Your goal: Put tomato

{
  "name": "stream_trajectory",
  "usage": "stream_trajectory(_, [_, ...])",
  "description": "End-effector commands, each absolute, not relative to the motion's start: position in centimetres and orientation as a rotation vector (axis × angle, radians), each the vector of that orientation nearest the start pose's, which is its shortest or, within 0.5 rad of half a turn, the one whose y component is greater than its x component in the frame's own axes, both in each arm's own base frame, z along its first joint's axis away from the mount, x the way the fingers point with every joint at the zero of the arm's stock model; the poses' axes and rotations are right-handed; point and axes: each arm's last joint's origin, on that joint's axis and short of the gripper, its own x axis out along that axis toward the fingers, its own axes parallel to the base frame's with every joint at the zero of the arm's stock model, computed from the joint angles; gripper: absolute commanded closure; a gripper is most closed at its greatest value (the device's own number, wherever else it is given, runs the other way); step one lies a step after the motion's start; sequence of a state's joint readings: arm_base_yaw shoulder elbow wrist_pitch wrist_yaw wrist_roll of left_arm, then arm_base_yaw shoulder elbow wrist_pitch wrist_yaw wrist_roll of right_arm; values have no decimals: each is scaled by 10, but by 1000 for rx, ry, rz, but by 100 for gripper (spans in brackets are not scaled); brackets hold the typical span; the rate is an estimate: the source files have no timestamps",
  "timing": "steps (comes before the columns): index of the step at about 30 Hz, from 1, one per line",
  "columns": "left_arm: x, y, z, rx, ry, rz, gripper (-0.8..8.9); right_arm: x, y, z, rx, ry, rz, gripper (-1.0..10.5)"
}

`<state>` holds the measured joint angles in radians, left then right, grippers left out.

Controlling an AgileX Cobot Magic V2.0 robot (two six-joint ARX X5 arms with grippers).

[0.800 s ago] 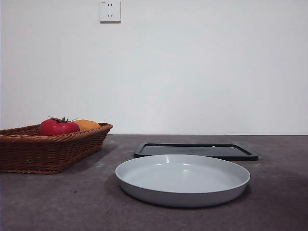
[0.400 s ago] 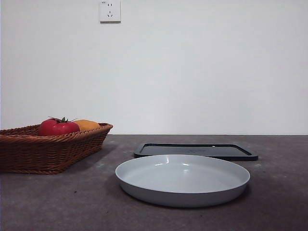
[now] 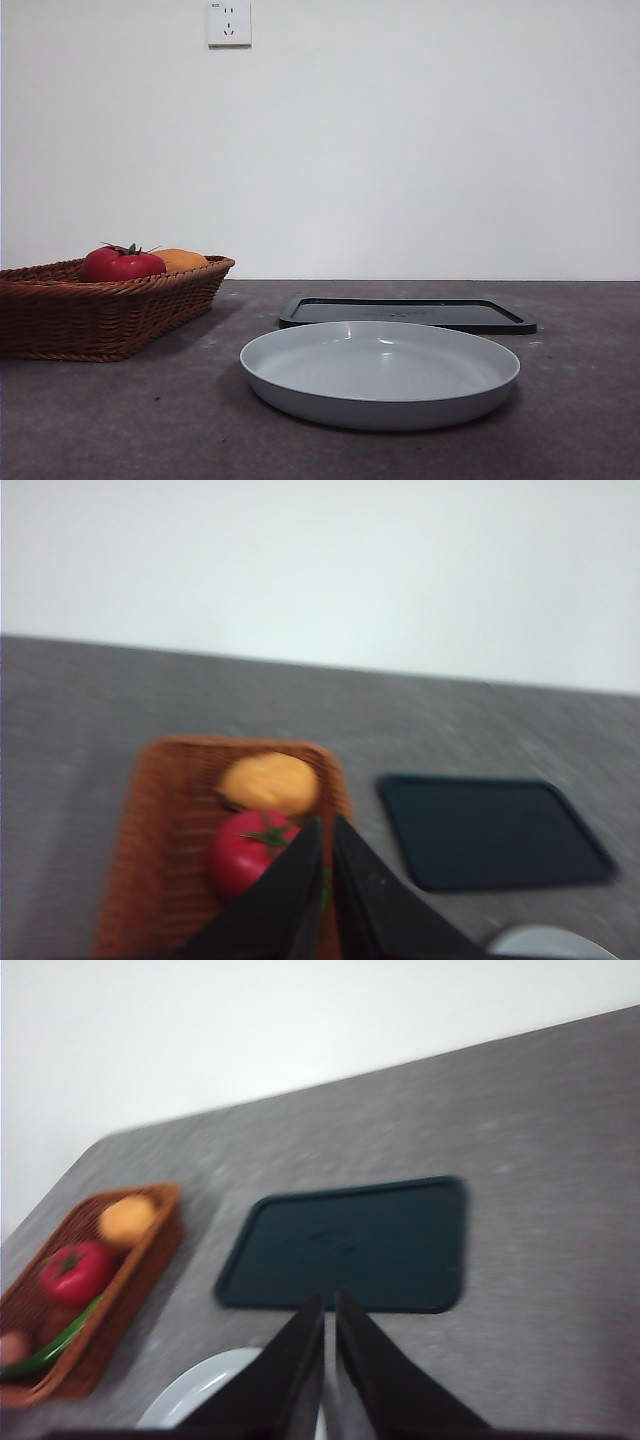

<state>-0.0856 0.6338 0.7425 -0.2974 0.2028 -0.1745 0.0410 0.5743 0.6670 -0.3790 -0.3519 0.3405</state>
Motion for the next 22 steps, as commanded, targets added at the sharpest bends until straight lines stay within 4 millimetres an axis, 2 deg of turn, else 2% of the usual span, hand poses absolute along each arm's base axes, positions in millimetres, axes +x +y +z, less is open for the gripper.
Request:
stream_trajectory(1, [153, -24, 341, -195, 269, -360, 798, 139, 21, 318, 306, 373, 407, 935])
stream_trajectory(7, [177, -40, 349, -208, 407, -508, 798, 160, 39, 339, 195, 487, 509, 935])
stream_trajectory(12, [190, -54, 351, -196, 522, -567, 798, 171, 54, 351, 159, 538, 560, 935])
stream_trajectory(16, [193, -67, 353, -182, 634, -608, 798, 177, 64, 358, 125, 549, 598, 935])
stream_trajectory(22, [192, -71, 352, -176, 645, -629, 785, 176, 66, 358, 123, 557, 607, 926])
